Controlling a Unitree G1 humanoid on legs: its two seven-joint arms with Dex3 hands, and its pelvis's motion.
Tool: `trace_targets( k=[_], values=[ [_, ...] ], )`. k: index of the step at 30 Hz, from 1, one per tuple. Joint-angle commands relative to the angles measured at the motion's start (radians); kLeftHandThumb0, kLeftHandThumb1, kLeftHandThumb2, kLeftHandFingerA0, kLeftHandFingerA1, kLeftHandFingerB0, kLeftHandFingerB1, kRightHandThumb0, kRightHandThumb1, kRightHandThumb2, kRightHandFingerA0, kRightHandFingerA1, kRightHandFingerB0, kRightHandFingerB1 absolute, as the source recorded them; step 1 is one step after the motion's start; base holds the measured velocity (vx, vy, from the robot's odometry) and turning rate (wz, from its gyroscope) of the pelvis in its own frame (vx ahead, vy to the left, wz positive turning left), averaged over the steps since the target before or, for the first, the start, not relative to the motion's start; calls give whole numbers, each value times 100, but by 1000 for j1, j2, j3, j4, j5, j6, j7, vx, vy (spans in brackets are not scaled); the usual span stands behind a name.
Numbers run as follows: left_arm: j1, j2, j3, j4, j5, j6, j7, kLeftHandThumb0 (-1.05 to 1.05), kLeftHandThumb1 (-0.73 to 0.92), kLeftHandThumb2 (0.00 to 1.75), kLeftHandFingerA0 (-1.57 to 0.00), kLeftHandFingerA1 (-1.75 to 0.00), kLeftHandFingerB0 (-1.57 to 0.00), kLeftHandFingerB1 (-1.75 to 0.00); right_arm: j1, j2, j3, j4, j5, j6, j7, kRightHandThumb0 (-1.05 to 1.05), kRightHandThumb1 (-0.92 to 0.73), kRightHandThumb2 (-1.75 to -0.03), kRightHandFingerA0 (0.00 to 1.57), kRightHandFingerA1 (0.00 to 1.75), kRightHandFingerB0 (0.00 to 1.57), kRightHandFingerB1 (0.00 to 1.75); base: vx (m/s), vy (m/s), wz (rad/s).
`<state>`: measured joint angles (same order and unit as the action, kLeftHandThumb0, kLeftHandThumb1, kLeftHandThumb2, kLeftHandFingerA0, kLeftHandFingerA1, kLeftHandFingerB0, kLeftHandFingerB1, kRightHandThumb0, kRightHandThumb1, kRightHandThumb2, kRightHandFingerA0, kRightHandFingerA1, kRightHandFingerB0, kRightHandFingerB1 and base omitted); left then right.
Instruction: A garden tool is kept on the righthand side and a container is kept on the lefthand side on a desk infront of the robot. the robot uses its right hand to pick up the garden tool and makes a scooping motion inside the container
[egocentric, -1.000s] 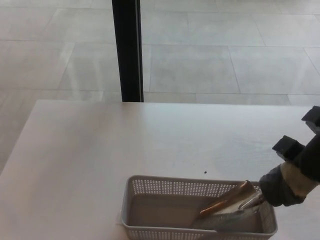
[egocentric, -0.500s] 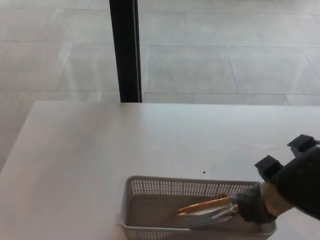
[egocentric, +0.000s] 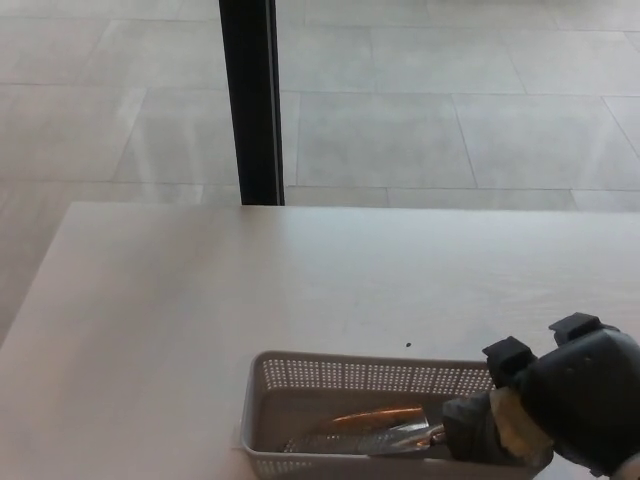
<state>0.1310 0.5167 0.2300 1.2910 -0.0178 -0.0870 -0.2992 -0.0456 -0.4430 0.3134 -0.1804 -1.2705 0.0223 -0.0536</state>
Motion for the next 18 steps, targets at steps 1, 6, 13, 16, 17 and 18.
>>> trace_targets(
  k=[1, 6, 13, 16, 17, 18],
  values=[
    [7, 21, 4, -11, -9, 0, -27, -65, -12, 108, -95, -106, -89, -96, 27, 51, -41, 30, 133, -14, -86, -21, -51, -77, 88, 175, 74, 135, 0, 0, 0],
    [12, 18, -8, 2, 8, 3, -1, -67, -8, 106, -92, -106, -84, -95, 78, 127, -130, 57, 318, -92, -190, -19, -53, -106, 96, 175, 72, 144, 0, 0, 0],
    [15, 18, 4, 8, -5, 3, -6, -66, -11, 105, -94, -107, -90, -95, 89, 172, -242, 59, 455, -178, -257, -22, -48, -109, 129, 142, 88, 115, 0, 0, 0],
    [14, 20, -1, 9, 0, 8, -1, -65, -10, 104, -95, -103, -88, -94, 76, 200, -287, 62, 523, -209, -258, -17, -49, -115, 97, 175, 73, 154, 0, 0, 0],
    [14, 18, 4, 9, -5, 14, 1, -62, -10, 105, -93, -105, -86, -95, 67, 210, -303, 62, 552, -218, -251, -18, -47, -117, 98, 175, 76, 148, 0, 0, 0],
    [17, 18, 6, 7, -7, 7, -2, -67, -11, 105, -99, -104, -90, -94, 55, 221, -326, 54, 583, -215, -240, -18, -45, -120, 98, 175, 76, 143, 0, 0, 0]
  ],
)
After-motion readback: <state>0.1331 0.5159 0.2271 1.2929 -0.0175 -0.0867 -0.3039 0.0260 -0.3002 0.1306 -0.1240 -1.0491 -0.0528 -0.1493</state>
